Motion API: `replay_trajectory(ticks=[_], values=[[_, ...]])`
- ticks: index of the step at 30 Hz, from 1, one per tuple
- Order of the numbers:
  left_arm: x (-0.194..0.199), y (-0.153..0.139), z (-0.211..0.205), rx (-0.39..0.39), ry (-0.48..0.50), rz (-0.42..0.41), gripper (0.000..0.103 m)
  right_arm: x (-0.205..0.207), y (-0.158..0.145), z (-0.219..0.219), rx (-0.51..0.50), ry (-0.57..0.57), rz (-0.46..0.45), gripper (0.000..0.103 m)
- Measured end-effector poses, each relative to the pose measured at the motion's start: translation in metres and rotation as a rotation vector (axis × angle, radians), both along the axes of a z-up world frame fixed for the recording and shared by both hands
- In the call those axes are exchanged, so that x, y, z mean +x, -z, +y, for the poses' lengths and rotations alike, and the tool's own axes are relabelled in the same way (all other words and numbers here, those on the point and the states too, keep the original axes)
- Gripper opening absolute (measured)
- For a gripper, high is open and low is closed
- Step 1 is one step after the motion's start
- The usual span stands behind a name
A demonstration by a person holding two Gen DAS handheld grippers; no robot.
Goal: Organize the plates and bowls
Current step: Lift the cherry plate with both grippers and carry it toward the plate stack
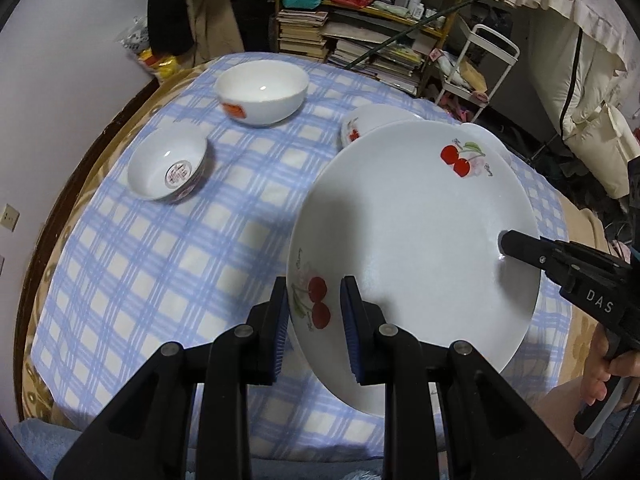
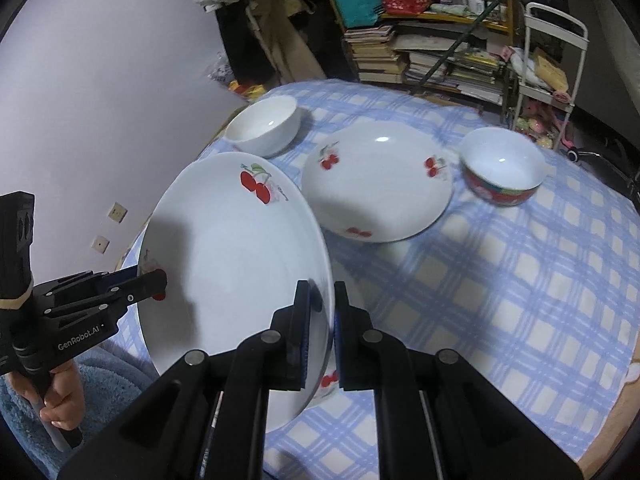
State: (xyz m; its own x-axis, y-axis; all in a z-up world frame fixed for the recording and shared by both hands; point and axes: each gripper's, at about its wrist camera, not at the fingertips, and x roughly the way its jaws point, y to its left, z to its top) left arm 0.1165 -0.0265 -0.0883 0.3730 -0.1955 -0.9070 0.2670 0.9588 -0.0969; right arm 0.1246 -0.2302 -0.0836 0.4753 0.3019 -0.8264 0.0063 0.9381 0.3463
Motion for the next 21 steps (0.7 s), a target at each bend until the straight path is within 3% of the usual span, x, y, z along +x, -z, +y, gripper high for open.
replay_trajectory(ticks=[11,21], values=[[-0.013,0.041,0.017,-0.015,-0.026,0.042,0.024,-0.01,0.041,0.021,0.005,-0.006,0.048,0.013],[0.0,0.067,0.013,-0.027,-0.051,0.082,0.024,-0.005,0.066,0.021,-0.024,-0.003,0.077,0.014]])
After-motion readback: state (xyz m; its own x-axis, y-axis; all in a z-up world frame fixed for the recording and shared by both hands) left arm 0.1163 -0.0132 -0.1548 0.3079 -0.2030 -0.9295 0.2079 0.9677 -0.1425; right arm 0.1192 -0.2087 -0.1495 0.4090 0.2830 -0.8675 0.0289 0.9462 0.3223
